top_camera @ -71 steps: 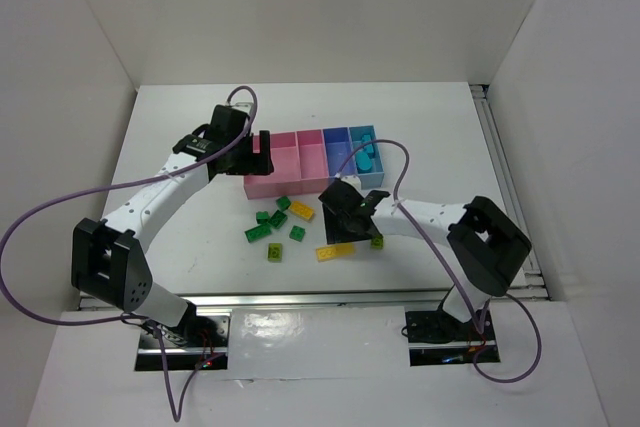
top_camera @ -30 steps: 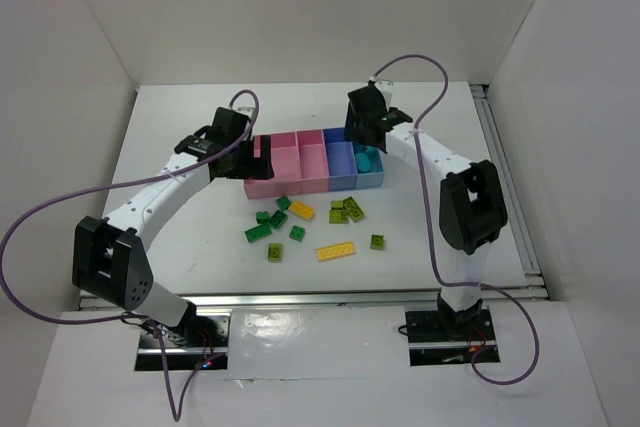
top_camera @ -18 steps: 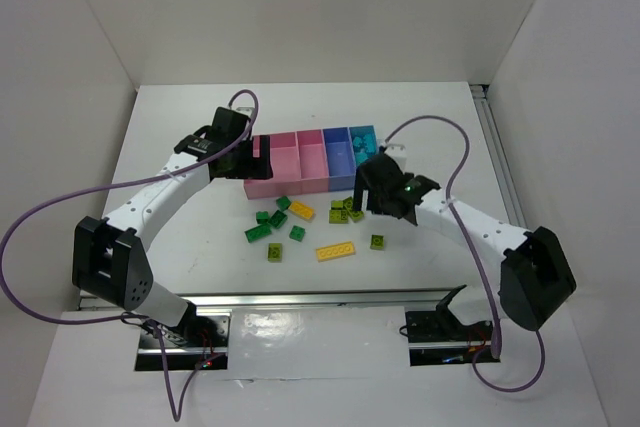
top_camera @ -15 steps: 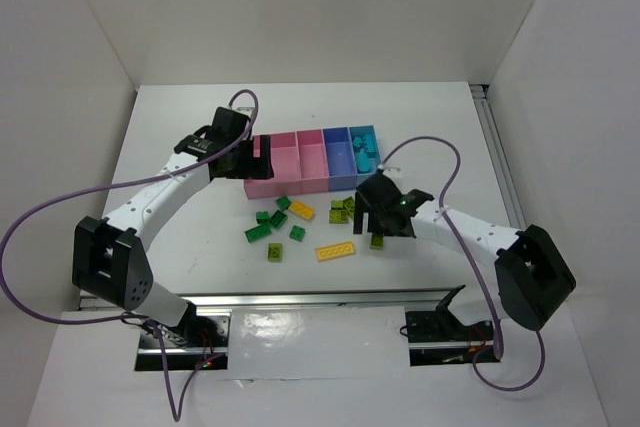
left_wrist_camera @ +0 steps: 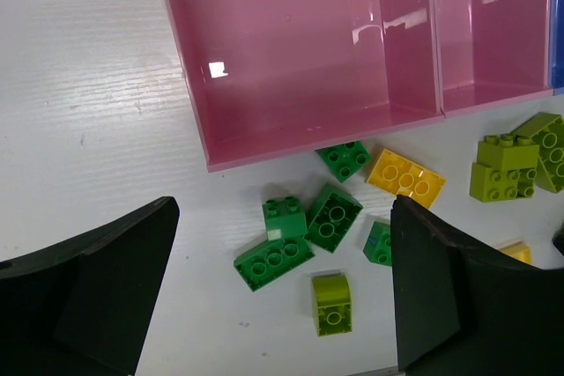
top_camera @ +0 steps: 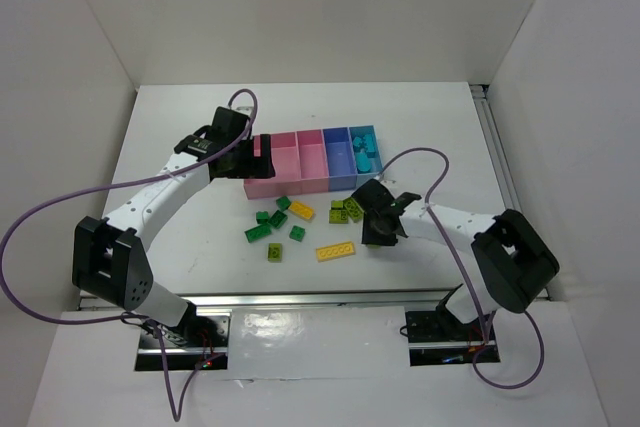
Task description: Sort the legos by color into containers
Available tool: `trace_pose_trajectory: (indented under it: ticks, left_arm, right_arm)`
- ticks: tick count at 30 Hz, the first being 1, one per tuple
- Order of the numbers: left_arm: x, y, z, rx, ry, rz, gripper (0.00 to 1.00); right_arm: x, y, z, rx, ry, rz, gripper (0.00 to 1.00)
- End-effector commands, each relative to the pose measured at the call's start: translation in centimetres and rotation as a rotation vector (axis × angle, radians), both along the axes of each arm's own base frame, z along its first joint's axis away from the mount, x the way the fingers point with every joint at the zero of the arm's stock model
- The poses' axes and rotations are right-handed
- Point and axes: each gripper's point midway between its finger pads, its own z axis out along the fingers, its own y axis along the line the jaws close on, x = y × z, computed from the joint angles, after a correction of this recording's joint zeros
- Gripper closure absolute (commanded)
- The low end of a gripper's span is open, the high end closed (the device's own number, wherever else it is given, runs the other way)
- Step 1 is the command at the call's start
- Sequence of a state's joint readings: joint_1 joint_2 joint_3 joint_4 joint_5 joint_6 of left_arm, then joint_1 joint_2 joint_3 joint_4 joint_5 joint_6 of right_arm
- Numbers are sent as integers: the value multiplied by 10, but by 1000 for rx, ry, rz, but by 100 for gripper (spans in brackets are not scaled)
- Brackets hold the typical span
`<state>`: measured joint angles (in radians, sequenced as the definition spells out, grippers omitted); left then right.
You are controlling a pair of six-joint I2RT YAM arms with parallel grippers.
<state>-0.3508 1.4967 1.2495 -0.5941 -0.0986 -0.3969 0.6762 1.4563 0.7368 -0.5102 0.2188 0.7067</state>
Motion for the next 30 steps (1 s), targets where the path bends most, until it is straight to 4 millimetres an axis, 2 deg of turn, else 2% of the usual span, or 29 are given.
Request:
trace_pose_trajectory:
  ticks: [1,3,6,7,10,11,12,13,14,15,16,17,18,19,20,21,22,23,24,25,26,28,29,30]
  left_arm:
    - [5,-5,4,-14,-25,-5,1]
    - [5,-5,4,-14,-25,-5,1]
    - [6,-3,4,-8,-28,1,0]
    - [6,-1,4,5,-31,0,0]
    - [5,1,3,15,-24,5,0]
    - [5,1,3,15,-24,5,0]
    - [0,3,2,18,-15,5,0]
    - [-2,3,-2,17,-4,12,0]
    - [-2,3,2,12,-15,12,0]
    - [-5,4,2,12,-17,13,0]
    - [-11,4,-4,11,8,5,0]
    - [-14,5,-2,6,11,12,0]
    - [-18,6,-7,13,31,12,0]
    - [-21,7,-9,12,45,21,0]
    - [-27,9,-12,17,59,21,0]
    - [-32,7,-16,19,79,19,0]
    - [-36,5,-16,13,78,17,0]
    - [-41,7,-21,17,89,17,0]
    - [-48,4,-19,18,89,3,0]
    - [-52,2,-20,13,90,1,2]
    - [-55,1,-18,22,90,-3,4]
    - [-69,-3,-25,19,128,-1,8]
    - [-76,-4,-27,19,139,-3,9]
    - [-85,-5,-38,29,170,-6,9]
  right_arm:
    - [21,15,18,13,-64,5,64]
    - [35,23,45,31,-132,0,67]
    - [55,23,77,13,-225,-4,67]
    - [68,31,99,29,-278,12,67]
    - [95,37,108,17,-302,22,67]
    - [113,42,122,26,-344,28,67]
    - [123,44,116,10,-337,31,67]
    - [141,50,131,26,-377,30,67]
    - [156,51,136,32,-401,36,67]
    - [168,54,125,19,-384,43,65]
    - [178,55,124,11,-386,43,65]
    - [198,61,140,24,-432,44,64]
    - [211,58,141,19,-442,32,64]
    - [223,57,125,-3,-418,31,64]
    - [238,64,138,26,-447,26,63]
    - [250,62,139,27,-458,24,61]
    - [257,68,122,19,-431,45,60]
    - [266,68,122,27,-433,48,50]
    - [273,71,132,31,-439,48,41]
    - [276,73,124,17,-424,57,32]
    - [278,74,131,21,-430,56,26]
    - [277,73,134,27,-443,55,23]
    - [273,71,149,43,-474,52,23]
    - [269,69,152,47,-483,51,23]
